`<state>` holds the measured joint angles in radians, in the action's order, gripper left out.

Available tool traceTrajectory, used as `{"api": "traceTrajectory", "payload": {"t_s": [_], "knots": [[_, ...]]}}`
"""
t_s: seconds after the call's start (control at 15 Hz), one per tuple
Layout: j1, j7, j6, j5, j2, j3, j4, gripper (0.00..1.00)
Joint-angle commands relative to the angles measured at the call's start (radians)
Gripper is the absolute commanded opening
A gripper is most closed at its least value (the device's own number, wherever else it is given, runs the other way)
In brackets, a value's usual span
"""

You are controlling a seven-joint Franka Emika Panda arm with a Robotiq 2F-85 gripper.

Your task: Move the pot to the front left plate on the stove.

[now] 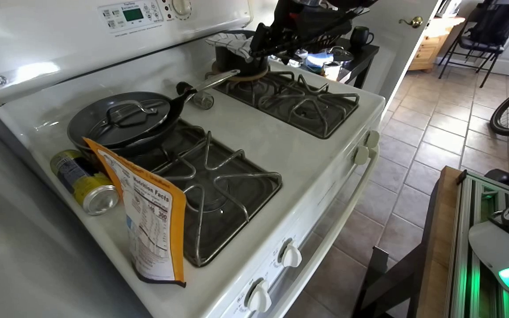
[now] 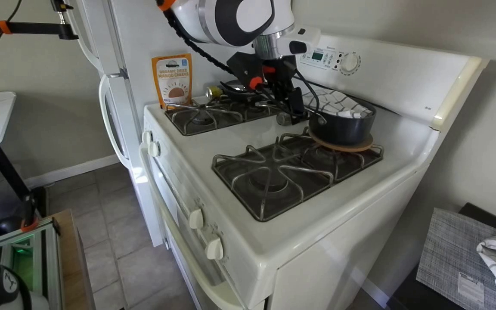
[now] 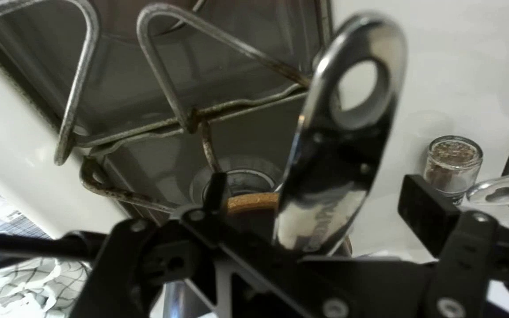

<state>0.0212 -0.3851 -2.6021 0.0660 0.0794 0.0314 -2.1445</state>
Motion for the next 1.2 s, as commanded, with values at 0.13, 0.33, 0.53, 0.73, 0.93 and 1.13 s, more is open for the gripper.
{"api": "traceTrajectory", "payload": {"t_s": [0.13, 0.33, 0.53, 0.73, 0.93, 1.13], "knots": [[-0.023, -0.019, -0.041, 0.004, 0.015, -0.023, -0.005, 0.48], [-0.025, -0.017, -0.046, -0.005, 0.016, -0.024, -0.004, 0.23], [-0.026, -0.017, -0.063, -0.013, 0.015, -0.025, -0.005, 0.01], [-0.025, -0.010, -0.076, -0.025, 0.009, -0.026, -0.010, 0.00], [-0.022, 0.056, -0.093, -0.069, -0.027, -0.017, -0.030, 0.00], [-0.017, 0.235, -0.127, -0.161, -0.089, 0.000, -0.079, 0.00]]}}
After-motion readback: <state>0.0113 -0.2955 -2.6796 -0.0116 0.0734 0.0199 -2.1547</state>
